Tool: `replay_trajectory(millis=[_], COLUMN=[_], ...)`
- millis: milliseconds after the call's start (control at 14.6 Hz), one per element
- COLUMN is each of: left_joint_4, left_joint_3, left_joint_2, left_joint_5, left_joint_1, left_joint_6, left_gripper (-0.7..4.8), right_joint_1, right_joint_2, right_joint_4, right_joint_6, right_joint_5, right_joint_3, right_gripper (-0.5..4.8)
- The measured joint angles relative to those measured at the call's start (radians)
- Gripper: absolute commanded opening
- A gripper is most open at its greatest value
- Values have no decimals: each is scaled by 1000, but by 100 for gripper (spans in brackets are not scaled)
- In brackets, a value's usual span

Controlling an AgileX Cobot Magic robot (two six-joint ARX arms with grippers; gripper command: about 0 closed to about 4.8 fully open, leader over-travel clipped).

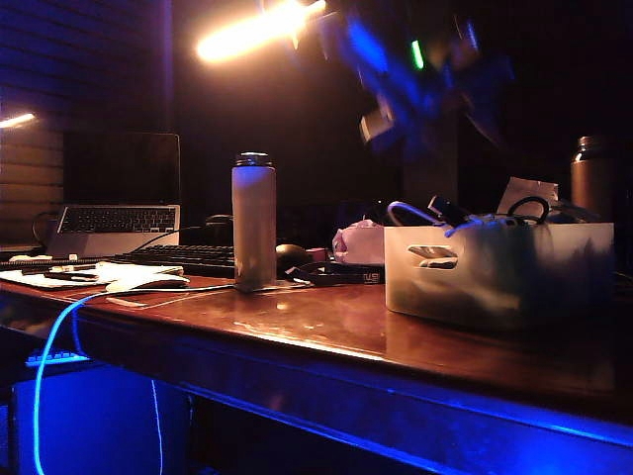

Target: Pick up the liquid glue and place it into the translucent box.

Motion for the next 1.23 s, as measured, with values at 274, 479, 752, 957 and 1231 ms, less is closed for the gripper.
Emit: replay_trajectory(millis=[274,479,752,957,1231], left_joint_4=[-8,-94,-307,-657,-837], left_joint_3=[1,1,6,5,-120], left_joint_2=[-278,-510,-827,-983,-1158], left_joint_5=[-55,-135,-266,-345,-414], left_joint_1=[0,0,0,0,0], left_joint_6=[99,148,176,183,148], left_gripper=[-5,-2,-1,-1,21], right_joint_1=[0,6,6,6,6], right_joint_2=[-34,-200,-475,-709,-845], right_joint_4=[-30,-35,-45,-76,-89], right_joint_6=[0,-40,-63,-37,48], right_joint_5=[1,-10,-19,-36,-8], right_joint_3=[-1,-31,-237,-524,-713], right_gripper=[-1,-1,-1,-1,-1])
